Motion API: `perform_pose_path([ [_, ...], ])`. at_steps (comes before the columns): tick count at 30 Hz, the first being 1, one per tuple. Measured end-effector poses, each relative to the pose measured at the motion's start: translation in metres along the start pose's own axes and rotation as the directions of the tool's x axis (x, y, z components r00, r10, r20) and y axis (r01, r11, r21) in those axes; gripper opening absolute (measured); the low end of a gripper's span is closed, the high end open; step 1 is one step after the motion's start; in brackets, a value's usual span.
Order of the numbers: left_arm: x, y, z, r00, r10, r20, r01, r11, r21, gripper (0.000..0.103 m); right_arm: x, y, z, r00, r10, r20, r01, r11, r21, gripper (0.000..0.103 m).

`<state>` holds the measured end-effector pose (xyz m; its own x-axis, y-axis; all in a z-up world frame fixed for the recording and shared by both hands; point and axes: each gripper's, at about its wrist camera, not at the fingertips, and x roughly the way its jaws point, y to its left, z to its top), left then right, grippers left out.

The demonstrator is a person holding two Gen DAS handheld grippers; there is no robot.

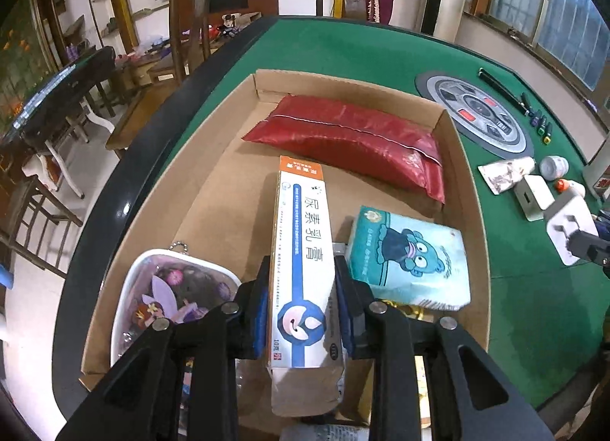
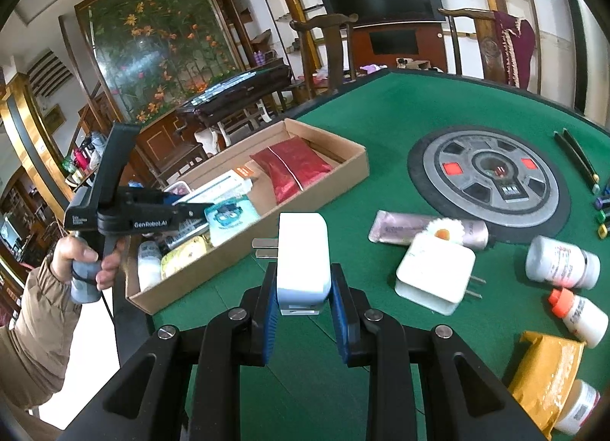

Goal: Organize objects
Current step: 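Carry the cream box over the cardboard box with the left tool while the right tool carries the adapter there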

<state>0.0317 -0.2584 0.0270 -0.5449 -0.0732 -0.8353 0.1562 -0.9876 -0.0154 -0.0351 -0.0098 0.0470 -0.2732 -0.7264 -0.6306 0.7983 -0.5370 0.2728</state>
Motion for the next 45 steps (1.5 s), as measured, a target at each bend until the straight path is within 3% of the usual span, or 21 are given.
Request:
perform_pose_path([
  [12,-0.003,-0.001,-0.003,1.000,-0.016,0.006,0.016,1.000,-0.014,0.028,0.032,0.035,0.044,1.000,0.022,-0.020,-0.024,0.994,-0.102,0.027],
  [23,-0.004,0.006,-0.006,0.998,-0.054,0.023,0.055,0.998,-0.038,0.028,0.103,0.060,0.072,0.994,0.032,-0.103,-0.049,0.985,-0.168,0.027],
  [32,-0.002,0.007,-0.006,0.998,-0.061,0.026,0.062,0.997,-0.043,0.028,0.137,0.060,0.071,0.989,0.003,-0.145,-0.030,0.982,-0.185,0.027],
  [45,0.000,0.003,-0.003,0.999,-0.031,0.032,0.032,0.998,-0.045,0.028,0.130,0.048,0.066,0.990,0.014,-0.143,-0.035,0.989,-0.147,0.029],
])
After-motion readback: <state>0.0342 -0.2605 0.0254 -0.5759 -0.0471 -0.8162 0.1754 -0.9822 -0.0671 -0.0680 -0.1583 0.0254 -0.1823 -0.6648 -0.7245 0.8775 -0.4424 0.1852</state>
